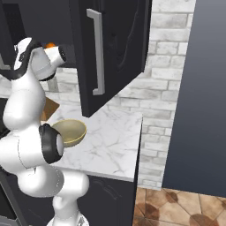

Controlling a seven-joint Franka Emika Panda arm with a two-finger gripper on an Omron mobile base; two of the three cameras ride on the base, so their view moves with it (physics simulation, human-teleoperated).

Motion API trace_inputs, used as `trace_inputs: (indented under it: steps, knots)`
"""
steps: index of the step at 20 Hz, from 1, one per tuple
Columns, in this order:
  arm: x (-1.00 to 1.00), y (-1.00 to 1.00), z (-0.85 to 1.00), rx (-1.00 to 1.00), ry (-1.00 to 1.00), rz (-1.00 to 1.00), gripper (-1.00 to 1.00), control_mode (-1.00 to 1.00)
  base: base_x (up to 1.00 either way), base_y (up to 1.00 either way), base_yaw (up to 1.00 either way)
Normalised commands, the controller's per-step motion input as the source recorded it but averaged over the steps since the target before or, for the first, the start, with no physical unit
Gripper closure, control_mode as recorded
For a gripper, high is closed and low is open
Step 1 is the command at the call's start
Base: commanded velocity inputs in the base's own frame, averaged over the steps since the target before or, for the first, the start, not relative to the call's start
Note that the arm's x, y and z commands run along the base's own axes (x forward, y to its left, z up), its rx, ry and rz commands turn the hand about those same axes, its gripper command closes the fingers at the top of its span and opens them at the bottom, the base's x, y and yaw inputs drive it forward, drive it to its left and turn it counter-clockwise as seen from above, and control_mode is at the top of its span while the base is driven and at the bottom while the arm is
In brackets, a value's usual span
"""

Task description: Open the cabinet. Pick the tangerine and mango from the cabinet and place them into the bowl. Then close the cabinet.

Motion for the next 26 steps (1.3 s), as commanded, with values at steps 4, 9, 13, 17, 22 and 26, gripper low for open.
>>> trace_inputs:
  steps: [4,9,13,17,22,26]
  knots:
    - [-1.00,1.00,0.00,-0.06,0.00,0.11,-1.00,-1.00,0.00,0.00,0.00]
    - [-0.87,1.00,0.00,-0.10,-0.06,0.00,-1.00,-1.00,0.00,0.00,0.00]
    - [0.07,0.89,-0.08,-0.08,0.00,-0.08,-1.00,-1.00,0.00,0.00,0.00]
    - [0.07,0.11,0.00,-0.01,0.03,-0.01,-1.00,-1.00,0.00,0.00,0.00]
    - [-0.10,-0.57,0.43,0.05,-0.06,0.00,-1.00,-1.00,0.00,0.00,0.00]
    - [-0.60,-0.99,0.85,0.01,-0.14,-0.03,-1.00,-1.00,0.00,0.00,0.00]
